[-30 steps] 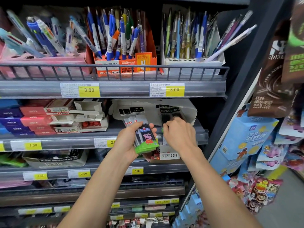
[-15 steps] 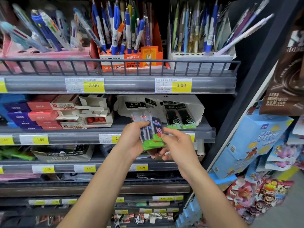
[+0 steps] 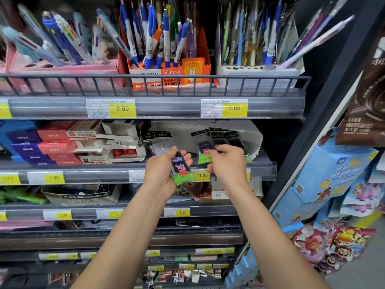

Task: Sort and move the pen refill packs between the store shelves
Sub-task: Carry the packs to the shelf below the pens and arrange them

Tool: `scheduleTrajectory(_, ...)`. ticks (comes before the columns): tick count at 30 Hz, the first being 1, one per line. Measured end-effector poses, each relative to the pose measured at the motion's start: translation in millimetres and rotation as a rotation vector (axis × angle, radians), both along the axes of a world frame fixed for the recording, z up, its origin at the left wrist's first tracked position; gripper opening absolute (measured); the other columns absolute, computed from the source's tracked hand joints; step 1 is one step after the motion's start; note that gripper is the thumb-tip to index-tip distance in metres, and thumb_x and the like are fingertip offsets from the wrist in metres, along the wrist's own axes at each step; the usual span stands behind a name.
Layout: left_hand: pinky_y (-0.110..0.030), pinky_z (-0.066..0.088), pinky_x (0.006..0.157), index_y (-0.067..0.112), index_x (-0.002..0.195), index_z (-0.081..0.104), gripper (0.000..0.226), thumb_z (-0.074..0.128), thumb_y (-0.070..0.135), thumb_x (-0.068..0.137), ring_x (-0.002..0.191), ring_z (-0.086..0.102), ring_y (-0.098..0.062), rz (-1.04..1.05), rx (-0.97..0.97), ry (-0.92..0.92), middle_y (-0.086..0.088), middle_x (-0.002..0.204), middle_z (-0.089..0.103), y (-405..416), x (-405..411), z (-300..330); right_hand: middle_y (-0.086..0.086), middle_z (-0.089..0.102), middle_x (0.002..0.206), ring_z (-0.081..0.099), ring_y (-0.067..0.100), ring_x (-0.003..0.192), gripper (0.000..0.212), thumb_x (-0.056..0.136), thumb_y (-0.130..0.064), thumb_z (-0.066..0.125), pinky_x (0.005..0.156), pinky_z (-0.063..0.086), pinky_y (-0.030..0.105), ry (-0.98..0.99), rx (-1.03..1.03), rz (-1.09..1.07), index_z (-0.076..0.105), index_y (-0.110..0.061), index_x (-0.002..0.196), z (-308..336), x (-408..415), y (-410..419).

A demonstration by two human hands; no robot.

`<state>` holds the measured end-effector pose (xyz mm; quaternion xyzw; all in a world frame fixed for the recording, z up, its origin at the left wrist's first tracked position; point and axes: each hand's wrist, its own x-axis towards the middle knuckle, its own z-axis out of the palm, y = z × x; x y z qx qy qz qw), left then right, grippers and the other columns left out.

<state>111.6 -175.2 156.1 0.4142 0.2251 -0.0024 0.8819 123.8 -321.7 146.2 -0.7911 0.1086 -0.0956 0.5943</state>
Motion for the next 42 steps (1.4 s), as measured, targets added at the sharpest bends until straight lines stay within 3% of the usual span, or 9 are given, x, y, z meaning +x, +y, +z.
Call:
scheduleTrajectory(5, -0.044, 0.065, 0.072, -0.004, 0.106, 0.057, 0.011, 0.055, 0.006, 0.107, 0.091, 0.073, -0.038, -0.051, -0.014, 0.009, -0.03, 0.107, 0.072, 1, 0, 1, 0.014, 0.075, 0.102, 0.067, 0.035, 0.101, 0.028, 0.096, -0.021, 0.057, 0.092, 0.054, 0.043, -0.043, -0.434, -0.06, 0.07, -0.014, 0.12, 3, 13, 12)
scheduleTrajectory(11, -0.041, 0.067, 0.067, -0.005, 0.105, 0.058, 0.011, 0.056, 0.006, 0.106, 0.089, 0.075, -0.038, -0.086, -0.042, 0.003, -0.03, 0.104, 0.073, 5, 2, 1, 0.013, 0.07, 0.099, 0.068, 0.037, 0.086, 0.028, 0.098, -0.032, 0.056, 0.071, 0.05, 0.038, -0.214, -0.899, -0.015, 0.076, -0.014, 0.101, -5, 6, 12)
scheduleTrajectory(18, -0.038, 0.065, 0.058, 0.002, 0.107, 0.051, 0.007, 0.057, 0.002, 0.104, 0.084, 0.08, -0.038, -0.181, 0.052, -0.002, -0.039, 0.1, 0.07, 5, 7, 8, 0.011, 0.072, 0.106, 0.067, 0.037, 0.095, 0.031, 0.097, -0.043, 0.056, 0.068, 0.047, 0.036, -0.13, -0.937, 0.103, 0.072, -0.019, 0.109, -4, 13, 9)
scheduleTrajectory(24, -0.036, 0.062, 0.047, 0.002, 0.114, 0.043, 0.012, 0.051, -0.001, 0.105, 0.062, 0.077, -0.035, -0.189, 0.076, -0.013, -0.041, 0.089, 0.067, 5, 23, 18, 0.009, 0.072, 0.109, 0.062, 0.034, 0.108, 0.028, 0.096, -0.036, 0.053, 0.083, 0.049, 0.037, 0.056, -0.715, 0.25, 0.07, -0.027, 0.116, 9, 24, 2)
scheduleTrajectory(27, -0.038, 0.064, 0.051, 0.001, 0.114, 0.046, 0.013, 0.055, 0.001, 0.104, 0.065, 0.078, -0.036, -0.25, 0.125, 0.013, -0.041, 0.099, 0.068, 6, 25, 12, 0.005, 0.071, 0.114, 0.065, 0.031, 0.105, 0.033, 0.097, -0.029, 0.05, 0.087, 0.055, 0.042, 0.095, -0.609, 0.351, 0.066, -0.028, 0.126, 9, 22, 0)
scheduleTrajectory(32, -0.042, 0.066, 0.064, 0.001, 0.115, 0.046, 0.014, 0.055, 0.004, 0.104, 0.071, 0.078, -0.037, -0.332, 0.103, 0.074, -0.036, 0.077, 0.072, 9, 29, 10, 0.006, 0.067, 0.123, 0.066, 0.026, 0.099, 0.035, 0.1, -0.021, 0.047, 0.087, 0.056, 0.044, 0.079, -0.544, 0.353, 0.063, -0.024, 0.131, 5, 25, -10)
scheduleTrajectory(36, -0.042, 0.067, 0.067, 0.002, 0.124, 0.046, 0.024, 0.057, 0.006, 0.103, 0.077, 0.079, -0.037, -0.351, 0.112, 0.087, -0.036, 0.086, 0.073, 11, 29, 9, 0.006, 0.072, 0.119, 0.061, 0.031, 0.114, 0.038, 0.099, -0.023, 0.054, 0.091, 0.051, 0.04, -0.07, -0.654, 0.277, 0.062, -0.022, 0.136, -2, 15, -15)
scheduleTrajectory(39, -0.04, 0.067, 0.061, 0.0, 0.129, 0.045, 0.029, 0.057, 0.007, 0.103, 0.074, 0.079, -0.035, -0.37, 0.101, 0.087, -0.037, 0.093, 0.073, 11, 29, 9, 0.002, 0.077, 0.11, 0.066, 0.028, 0.1, 0.031, 0.099, -0.021, 0.053, 0.083, 0.051, 0.036, -0.215, -0.736, 0.253, 0.072, -0.025, 0.123, -6, 7, -15)
scheduleTrajectory(42, -0.044, 0.067, 0.067, 0.0, 0.137, 0.043, 0.036, 0.055, 0.01, 0.106, 0.08, 0.079, -0.037, -0.386, 0.061, 0.077, -0.039, 0.119, 0.065, 11, 27, 13, -0.004, 0.076, 0.116, 0.068, 0.027, 0.104, 0.032, 0.099, -0.019, 0.051, 0.084, 0.056, 0.04, -0.275, -0.861, 0.299, 0.076, -0.026, 0.118, -13, 1, -17)
